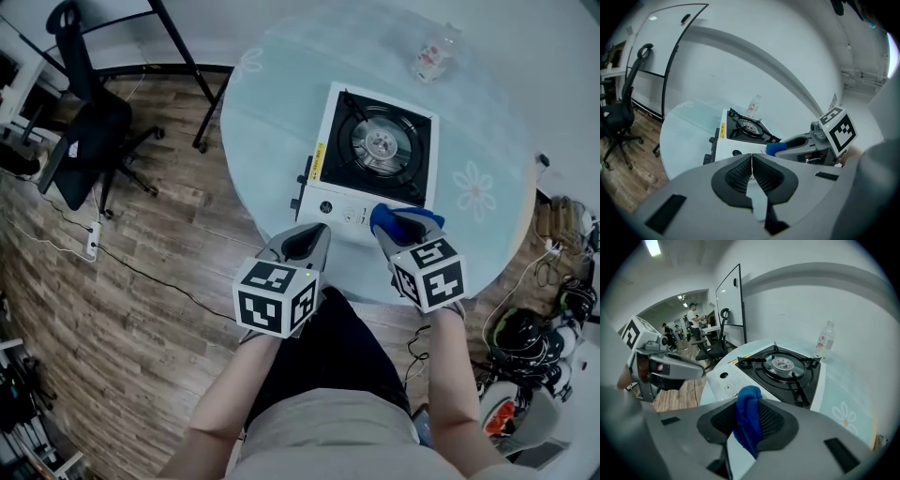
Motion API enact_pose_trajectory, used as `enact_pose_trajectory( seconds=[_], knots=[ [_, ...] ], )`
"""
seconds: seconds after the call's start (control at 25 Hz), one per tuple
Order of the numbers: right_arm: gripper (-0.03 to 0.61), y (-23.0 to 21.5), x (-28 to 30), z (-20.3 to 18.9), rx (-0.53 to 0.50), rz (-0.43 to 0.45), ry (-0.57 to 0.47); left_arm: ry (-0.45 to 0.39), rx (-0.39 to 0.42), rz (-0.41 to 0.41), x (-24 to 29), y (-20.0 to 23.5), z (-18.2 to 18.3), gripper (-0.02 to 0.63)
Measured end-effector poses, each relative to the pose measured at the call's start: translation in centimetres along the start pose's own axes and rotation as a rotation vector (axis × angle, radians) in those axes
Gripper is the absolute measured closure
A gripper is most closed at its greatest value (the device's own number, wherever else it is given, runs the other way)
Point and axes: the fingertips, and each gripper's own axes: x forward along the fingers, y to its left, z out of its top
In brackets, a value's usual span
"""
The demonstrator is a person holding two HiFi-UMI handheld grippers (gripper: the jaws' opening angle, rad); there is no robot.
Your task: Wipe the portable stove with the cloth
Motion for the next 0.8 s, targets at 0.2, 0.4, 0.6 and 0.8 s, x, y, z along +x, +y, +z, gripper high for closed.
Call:
enact_pose_trajectory(
  seconds=[0.2, 0.4, 0.6, 0.8],
  knots=[
    [0.454, 1.2, 0.8, 1.0, -0.029, 0.027, 0.001, -0.004, -0.008, 0.014, -0.2, 0.9, 0.2, 0.595],
    [0.456, 2.3, 1.7, 2.1, -0.055, 0.065, 0.001, -0.008, -0.021, 0.027, -0.4, 1.6, 0.1, 0.595],
    [0.456, 3.5, 2.4, 3.2, -0.087, 0.094, 0.005, -0.01, -0.038, 0.042, -0.7, 2.3, 0.2, 0.595],
    [0.454, 4.3, 3.1, 3.9, -0.132, 0.129, 0.002, -0.017, -0.056, 0.059, -0.6, 2.8, 0.2, 0.595]
  ],
)
